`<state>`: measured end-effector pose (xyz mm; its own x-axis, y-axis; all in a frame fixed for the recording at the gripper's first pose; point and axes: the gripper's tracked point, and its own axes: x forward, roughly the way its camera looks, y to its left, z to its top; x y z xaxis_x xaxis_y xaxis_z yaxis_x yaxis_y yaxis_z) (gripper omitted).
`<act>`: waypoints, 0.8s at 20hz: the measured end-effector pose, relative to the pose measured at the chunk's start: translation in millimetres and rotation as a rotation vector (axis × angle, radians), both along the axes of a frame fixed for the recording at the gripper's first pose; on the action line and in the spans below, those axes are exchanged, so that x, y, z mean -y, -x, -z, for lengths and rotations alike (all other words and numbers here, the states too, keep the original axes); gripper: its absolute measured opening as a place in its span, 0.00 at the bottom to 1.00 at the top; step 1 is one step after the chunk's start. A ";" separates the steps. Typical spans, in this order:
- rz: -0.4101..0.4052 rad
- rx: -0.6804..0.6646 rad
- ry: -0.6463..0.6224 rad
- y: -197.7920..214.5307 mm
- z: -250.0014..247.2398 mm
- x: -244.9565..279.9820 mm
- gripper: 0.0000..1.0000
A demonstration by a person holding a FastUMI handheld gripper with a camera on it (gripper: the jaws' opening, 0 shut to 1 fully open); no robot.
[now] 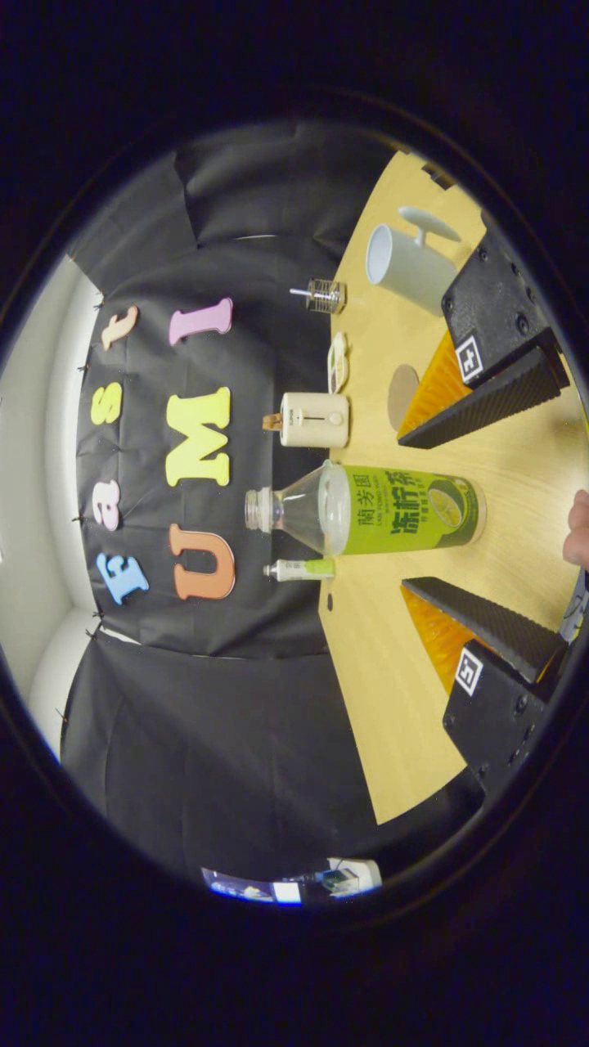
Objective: Take the bottle from table, then pour the juice into the cup, finally place the bottle on the coaster
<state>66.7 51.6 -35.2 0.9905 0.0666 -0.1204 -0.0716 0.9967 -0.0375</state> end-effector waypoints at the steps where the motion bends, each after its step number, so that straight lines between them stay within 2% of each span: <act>1: 0.003 -0.008 -0.001 -5.9 2.4 -0.8 1.00; 4: 0.052 -0.051 -0.009 -18.6 10.2 9.0 1.00; 12: 0.041 -0.087 -0.033 -43.6 11.0 -0.3 0.99; 16: 0.052 -0.105 -0.023 -48.2 11.9 1.7 0.87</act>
